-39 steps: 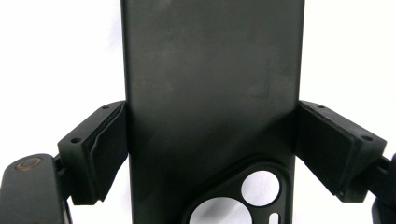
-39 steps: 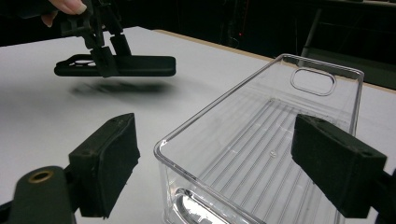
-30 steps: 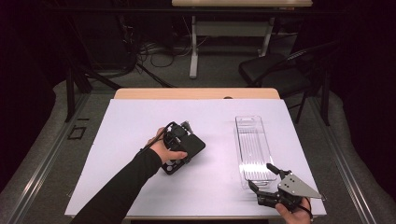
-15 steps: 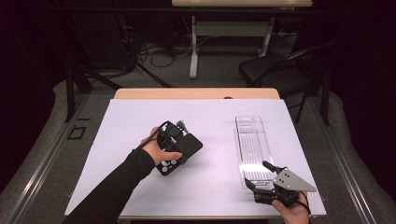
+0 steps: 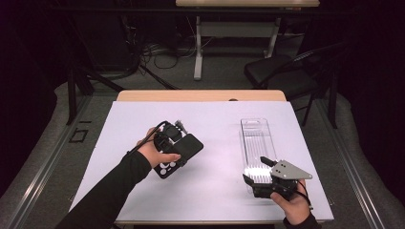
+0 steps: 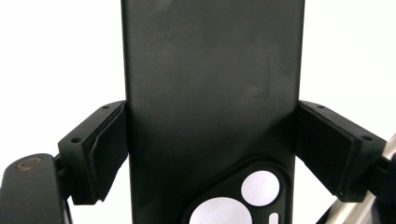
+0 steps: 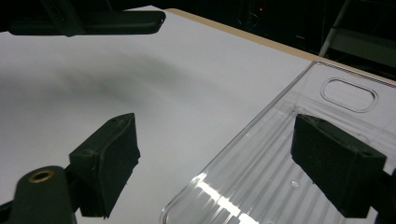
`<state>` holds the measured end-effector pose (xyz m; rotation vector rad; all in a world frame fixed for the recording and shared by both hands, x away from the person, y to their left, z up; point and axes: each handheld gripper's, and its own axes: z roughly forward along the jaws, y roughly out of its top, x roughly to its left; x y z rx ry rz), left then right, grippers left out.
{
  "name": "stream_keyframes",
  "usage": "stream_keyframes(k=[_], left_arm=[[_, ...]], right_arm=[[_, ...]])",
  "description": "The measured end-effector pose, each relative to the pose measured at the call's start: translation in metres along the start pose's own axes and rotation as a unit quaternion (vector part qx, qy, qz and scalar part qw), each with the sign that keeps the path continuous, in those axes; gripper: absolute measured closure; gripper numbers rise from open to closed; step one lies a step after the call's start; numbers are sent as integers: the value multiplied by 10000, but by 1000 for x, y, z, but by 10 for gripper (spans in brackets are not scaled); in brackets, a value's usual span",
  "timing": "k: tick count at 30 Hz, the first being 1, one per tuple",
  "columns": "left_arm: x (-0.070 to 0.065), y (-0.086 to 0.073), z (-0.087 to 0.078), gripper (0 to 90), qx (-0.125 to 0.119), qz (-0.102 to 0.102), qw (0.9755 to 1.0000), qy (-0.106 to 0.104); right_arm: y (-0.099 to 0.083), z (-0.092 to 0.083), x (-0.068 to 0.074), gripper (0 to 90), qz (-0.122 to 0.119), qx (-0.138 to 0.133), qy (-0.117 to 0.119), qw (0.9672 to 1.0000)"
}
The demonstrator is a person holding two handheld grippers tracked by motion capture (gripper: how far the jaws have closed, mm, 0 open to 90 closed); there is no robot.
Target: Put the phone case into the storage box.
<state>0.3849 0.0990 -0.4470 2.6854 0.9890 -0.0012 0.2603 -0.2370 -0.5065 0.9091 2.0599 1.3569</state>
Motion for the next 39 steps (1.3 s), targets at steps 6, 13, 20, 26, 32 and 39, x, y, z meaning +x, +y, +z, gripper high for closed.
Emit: stream_keyframes(k=[6,13,20,26,32,39], left_arm=[[0,0,-5,139,-39,11,10000,-63],[0,2,-6,139,-38,38,9999,-112],[1,4,-6,139,-54,27,9999,-120],[0,5,-6,140,-20,47,9999,-165],[0,7,-5,140,-21,44,9999,-165],[-1,7,-6,141,-21,28,9998,-207]], right_arm=[[14,13,1,145,-218,110,139,9996],[35,30,1,145,-499,184,143,9985],[50,40,-10,146,-690,250,198,9971],[57,47,-21,146,-508,305,230,9980],[63,54,-30,146,-404,311,283,9983],[69,61,-35,162,-497,314,278,9979]])
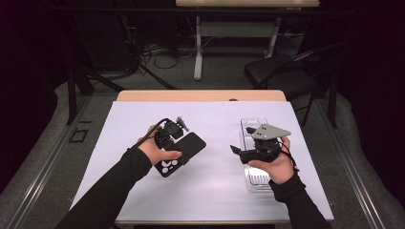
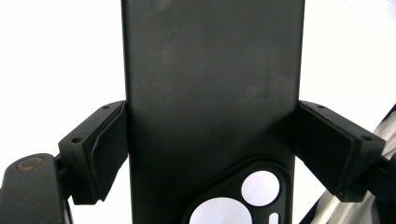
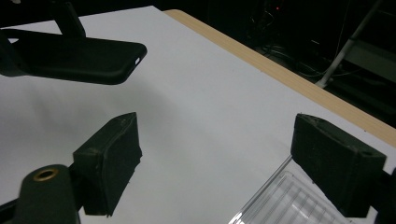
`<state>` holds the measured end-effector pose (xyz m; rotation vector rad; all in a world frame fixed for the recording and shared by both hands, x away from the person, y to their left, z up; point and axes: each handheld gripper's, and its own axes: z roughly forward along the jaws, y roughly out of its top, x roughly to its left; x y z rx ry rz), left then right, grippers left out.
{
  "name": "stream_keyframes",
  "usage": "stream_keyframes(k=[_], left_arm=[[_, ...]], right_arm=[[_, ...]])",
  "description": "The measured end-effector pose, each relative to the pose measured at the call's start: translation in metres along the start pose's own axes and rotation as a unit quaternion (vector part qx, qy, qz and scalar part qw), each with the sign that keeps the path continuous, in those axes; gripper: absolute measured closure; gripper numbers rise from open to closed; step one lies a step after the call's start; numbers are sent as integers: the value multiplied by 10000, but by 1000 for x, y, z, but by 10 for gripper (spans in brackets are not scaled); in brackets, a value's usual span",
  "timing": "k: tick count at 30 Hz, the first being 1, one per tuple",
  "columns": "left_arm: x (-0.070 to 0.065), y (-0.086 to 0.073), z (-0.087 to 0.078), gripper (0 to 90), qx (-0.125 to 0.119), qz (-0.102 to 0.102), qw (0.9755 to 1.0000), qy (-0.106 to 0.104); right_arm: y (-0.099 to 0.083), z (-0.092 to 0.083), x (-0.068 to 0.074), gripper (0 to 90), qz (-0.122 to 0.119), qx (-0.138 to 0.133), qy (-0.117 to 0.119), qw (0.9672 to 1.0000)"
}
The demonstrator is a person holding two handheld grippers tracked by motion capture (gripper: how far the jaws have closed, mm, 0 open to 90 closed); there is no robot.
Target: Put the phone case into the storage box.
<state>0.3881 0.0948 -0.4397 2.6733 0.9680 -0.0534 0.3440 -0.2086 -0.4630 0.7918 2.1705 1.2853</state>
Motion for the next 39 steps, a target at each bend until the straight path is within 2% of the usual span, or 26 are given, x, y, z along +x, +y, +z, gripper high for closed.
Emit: stream_keyframes(k=[2,6,14,23,32,35,37,39], left_arm=[[0,0,0,141,11,-3,10000,-14],[-1,1,0,141,32,-16,10000,-57],[-4,6,1,142,49,30,9999,-144],[-12,15,6,142,96,133,9996,-232],[-25,26,10,142,150,305,9989,-314],[-28,29,11,142,192,365,9985,-347],[-30,30,11,142,208,387,9984,-363],[-32,31,12,142,225,417,9982,-379]], right_arm=[[0,-1,0,194,-63,-20,4,10000],[-2,-2,3,223,-380,38,-80,9992],[-6,-1,13,255,-1033,214,-115,9944],[-7,-4,22,274,-1414,173,-109,9897],[-11,-2,34,291,-2144,314,-217,9760],[-12,-2,40,303,-2451,398,-261,9683],[-12,-2,44,315,-2703,439,-269,9614],[-13,-1,48,321,-2854,419,-235,9572]])
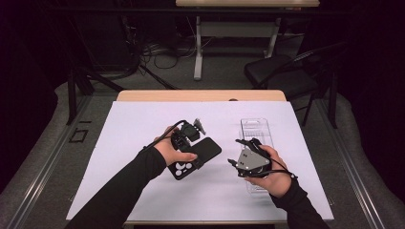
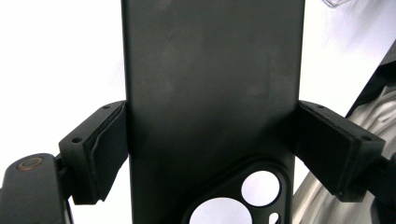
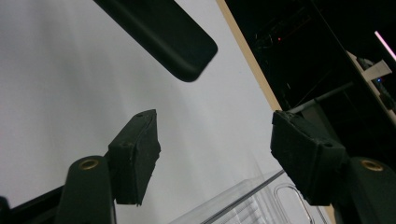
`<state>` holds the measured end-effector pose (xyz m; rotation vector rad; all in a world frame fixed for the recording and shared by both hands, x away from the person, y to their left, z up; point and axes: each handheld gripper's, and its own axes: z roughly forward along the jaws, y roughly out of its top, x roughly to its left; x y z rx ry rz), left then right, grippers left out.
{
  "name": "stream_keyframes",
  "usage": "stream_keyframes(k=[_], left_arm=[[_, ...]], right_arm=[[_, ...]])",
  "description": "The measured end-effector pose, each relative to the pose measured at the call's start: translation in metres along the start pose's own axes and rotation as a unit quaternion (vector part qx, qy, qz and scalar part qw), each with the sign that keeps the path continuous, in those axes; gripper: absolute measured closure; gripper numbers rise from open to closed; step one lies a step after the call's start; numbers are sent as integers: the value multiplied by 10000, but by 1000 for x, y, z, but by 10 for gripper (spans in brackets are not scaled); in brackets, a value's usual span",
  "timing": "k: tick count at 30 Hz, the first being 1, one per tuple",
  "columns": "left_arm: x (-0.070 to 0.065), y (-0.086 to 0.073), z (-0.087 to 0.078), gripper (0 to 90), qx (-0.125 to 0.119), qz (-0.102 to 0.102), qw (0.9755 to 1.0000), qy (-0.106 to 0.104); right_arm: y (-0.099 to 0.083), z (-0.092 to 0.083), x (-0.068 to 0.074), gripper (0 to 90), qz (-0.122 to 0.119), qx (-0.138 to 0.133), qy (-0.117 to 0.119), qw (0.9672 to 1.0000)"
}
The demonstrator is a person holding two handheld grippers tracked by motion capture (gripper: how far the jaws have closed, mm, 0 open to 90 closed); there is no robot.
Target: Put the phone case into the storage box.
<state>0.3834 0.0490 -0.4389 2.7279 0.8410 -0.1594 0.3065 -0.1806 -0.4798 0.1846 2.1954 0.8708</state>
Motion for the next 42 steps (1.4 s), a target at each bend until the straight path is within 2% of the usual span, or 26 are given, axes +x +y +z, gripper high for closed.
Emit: stream_keyframes(k=[5,6,7,8,10,11,12,13,15,18,19,20,21,22,25,27,28,29,30,33,35,36,37,40,41,42], left_arm=[[-3,1,2,142,32,55,10000,-29],[-3,2,1,142,46,68,10000,-37],[-3,2,2,142,59,69,10000,-39],[-4,1,2,142,61,74,9999,-32],[-4,1,2,142,70,78,9999,-35],[-4,1,2,142,74,80,9999,-31],[-4,1,2,142,82,92,9999,-45],[-5,1,3,142,90,94,9999,-46],[-6,1,3,142,99,100,9999,-56],[-6,1,3,142,111,121,9998,-62],[-6,1,3,142,114,127,9998,-70],[-6,1,3,142,120,128,9998,-73],[-6,0,3,142,122,124,9998,-86],[-7,0,3,142,125,107,9998,-108],[-7,0,3,142,148,105,9998,-111],[-6,0,3,142,143,85,9998,-115],[-6,0,3,142,152,63,9998,-131],[-6,0,3,142,142,55,9998,-161],[-6,0,4,142,141,43,9997,-180],[-7,1,4,142,168,33,9996,-227],[-7,2,5,142,192,39,9995,-238],[-8,2,6,142,207,41,9995,-238],[-8,2,6,142,197,42,9995,-238],[-9,3,8,143,221,43,9994,-265],[-9,3,8,142,221,51,9994,-267],[-9,3,8,143,234,54,9993,-273]], right_arm=[[3,1,10,328,-309,71,28,9995],[4,3,10,329,-479,-11,16,9988],[5,3,11,329,-531,26,20,9986],[5,2,13,330,-427,47,22,9991],[6,3,13,335,-614,10,59,9981],[6,2,15,338,-528,62,57,9986],[7,3,14,343,-700,-16,54,9975],[7,2,16,347,-639,-10,41,9979],[8,2,16,352,-780,-6,35,9969],[8,1,18,360,-782,28,14,9969],[8,1,17,364,-899,28,36,9959],[9,1,19,366,-876,23,3,9962],[10,0,18,366,-1043,85,17,9945],[10,1,18,367,-1076,8,13,9942],[11,0,20,365,-1232,23,22,9924],[12,0,23,363,-1179,25,-17,9930],[12,0,22,362,-1370,38,-1,9906],[12,0,24,362,-1269,75,-11,9919],[13,1,24,363,-1396,29,11,9902],[13,2,25,365,-1517,35,34,9884],[14,2,26,370,-1573,29,25,9875],[13,3,28,374,-1495,-17,25,9888],[14,3,27,378,-1607,8,30,9870],[14,3,27,389,-1700,-2,44,9854],[13,3,29,394,-1588,25,35,9873],[13,3,30,400,-1599,31,39,9871]])
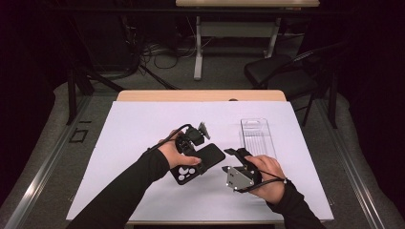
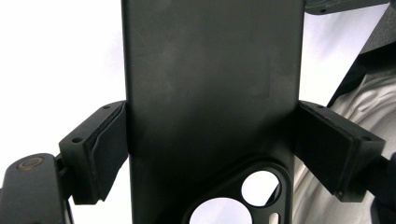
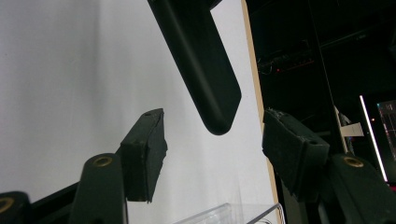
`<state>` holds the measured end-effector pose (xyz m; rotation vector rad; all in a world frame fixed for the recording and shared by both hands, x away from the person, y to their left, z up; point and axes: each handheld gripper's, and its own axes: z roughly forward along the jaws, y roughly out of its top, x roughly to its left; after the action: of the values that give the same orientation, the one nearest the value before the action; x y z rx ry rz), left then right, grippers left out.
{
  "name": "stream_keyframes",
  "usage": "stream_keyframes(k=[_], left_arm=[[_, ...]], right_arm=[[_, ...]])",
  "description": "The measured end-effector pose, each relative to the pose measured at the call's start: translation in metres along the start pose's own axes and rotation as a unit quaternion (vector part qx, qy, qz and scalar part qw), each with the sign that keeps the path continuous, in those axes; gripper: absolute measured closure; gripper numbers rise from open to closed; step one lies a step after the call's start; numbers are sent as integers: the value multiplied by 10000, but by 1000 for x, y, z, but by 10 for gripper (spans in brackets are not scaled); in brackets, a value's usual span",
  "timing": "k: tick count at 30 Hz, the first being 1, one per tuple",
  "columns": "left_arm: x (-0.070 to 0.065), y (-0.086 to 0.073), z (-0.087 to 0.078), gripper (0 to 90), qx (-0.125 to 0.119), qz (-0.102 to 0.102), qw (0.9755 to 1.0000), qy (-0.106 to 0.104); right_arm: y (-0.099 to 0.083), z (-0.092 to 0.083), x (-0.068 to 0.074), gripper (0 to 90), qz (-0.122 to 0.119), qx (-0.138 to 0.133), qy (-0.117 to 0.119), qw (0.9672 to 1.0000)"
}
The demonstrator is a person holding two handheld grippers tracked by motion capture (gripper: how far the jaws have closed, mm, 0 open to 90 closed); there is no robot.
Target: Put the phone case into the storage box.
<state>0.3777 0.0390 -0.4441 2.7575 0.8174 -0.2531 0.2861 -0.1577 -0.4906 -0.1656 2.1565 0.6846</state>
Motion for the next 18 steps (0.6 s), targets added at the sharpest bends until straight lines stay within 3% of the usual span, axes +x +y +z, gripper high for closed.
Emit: stream_keyframes(k=[4,6,8,18], left_arm=[[-1,1,1,143,36,11,10000,-43],[-2,2,2,143,33,20,10000,-56],[-4,3,3,143,46,36,10000,-71],[-10,9,8,143,112,158,9997,-140]], right_arm=[[1,1,0,410,-248,-70,-70,9996],[1,1,2,412,-218,-52,-67,9997],[2,2,2,414,-393,-58,-59,9992],[6,5,10,424,-556,-101,-81,9984]])
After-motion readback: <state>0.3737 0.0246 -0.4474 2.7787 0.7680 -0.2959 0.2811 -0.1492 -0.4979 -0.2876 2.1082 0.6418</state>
